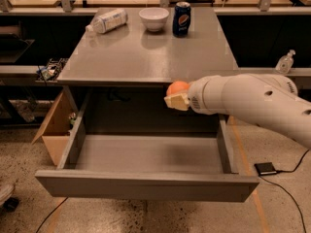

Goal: Pick orange from top drawer and place on counter

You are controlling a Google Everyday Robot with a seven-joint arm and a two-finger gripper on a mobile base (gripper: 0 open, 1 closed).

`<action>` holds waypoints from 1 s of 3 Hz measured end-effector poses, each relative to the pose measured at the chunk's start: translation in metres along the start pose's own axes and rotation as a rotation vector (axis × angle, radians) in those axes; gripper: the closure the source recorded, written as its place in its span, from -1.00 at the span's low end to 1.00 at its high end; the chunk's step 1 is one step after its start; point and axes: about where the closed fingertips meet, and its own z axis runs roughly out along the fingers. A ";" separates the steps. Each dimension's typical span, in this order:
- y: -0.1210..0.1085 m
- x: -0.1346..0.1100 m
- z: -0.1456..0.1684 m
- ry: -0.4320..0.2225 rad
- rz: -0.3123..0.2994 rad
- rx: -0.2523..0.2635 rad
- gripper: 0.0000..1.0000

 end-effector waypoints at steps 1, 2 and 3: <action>-0.021 -0.025 -0.006 -0.033 -0.012 0.026 1.00; -0.038 -0.052 -0.002 -0.066 -0.024 0.032 1.00; -0.051 -0.077 0.010 -0.088 -0.034 0.026 1.00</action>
Offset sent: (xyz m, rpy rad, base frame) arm 0.0751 -0.0140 0.0738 0.0233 -0.1153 -0.0016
